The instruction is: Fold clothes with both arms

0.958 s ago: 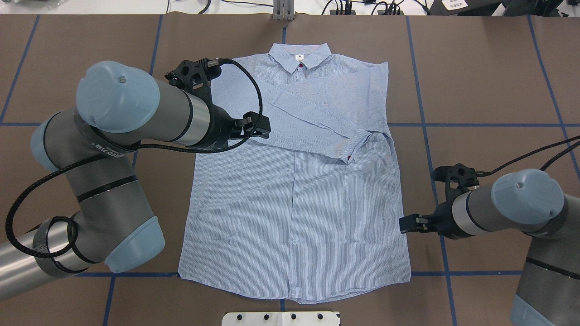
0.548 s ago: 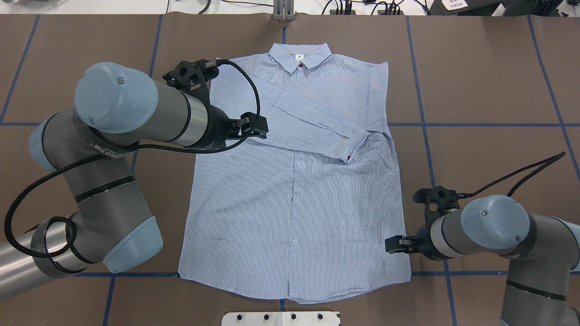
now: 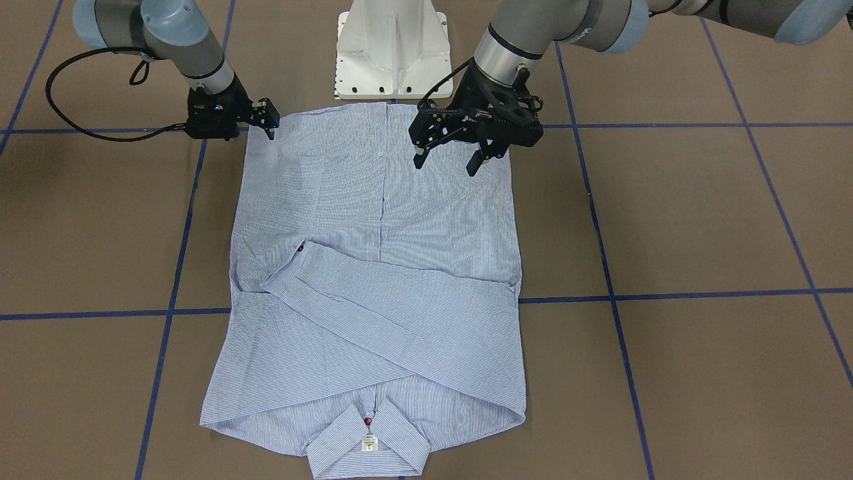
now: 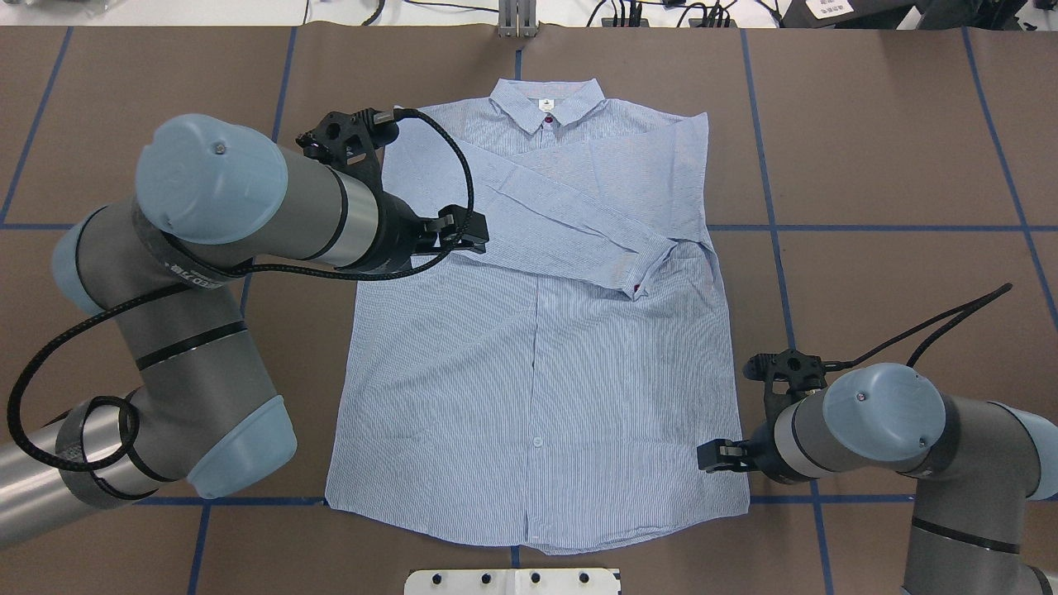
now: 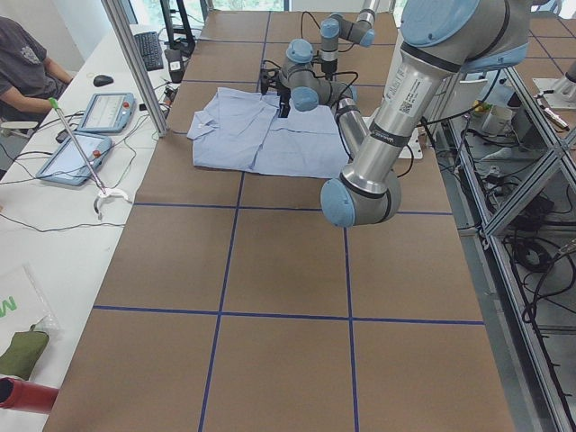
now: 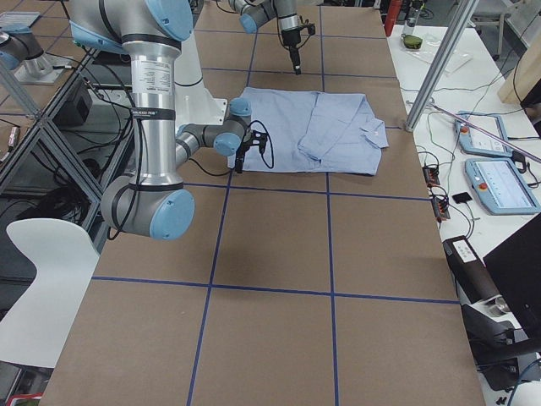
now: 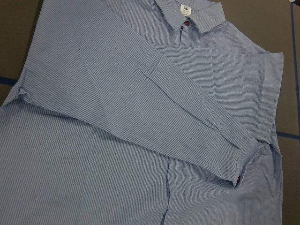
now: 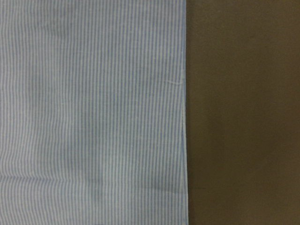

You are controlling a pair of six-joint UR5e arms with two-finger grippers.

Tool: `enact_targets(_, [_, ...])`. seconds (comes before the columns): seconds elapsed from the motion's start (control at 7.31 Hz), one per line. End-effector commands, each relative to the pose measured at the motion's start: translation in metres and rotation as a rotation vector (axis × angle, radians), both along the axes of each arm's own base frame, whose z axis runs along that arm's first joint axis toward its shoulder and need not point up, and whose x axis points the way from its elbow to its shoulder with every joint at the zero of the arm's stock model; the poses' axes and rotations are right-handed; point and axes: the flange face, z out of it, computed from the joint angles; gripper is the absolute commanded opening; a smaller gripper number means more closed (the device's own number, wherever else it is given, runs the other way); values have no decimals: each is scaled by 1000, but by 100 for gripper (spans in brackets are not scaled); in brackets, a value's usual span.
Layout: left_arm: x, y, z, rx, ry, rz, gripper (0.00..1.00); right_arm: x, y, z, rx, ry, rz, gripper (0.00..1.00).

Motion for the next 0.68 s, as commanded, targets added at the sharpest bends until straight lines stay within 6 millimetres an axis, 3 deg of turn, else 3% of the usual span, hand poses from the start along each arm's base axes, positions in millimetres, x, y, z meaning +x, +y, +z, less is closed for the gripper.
enact_targets(0.0, [0,0,1,-1,-1,0,100,-6,0,7,-7,15,-5,89])
enact_targets(0.55, [-1,0,0,1,0,-3,100,-6,2,7,-28,9,-27,57])
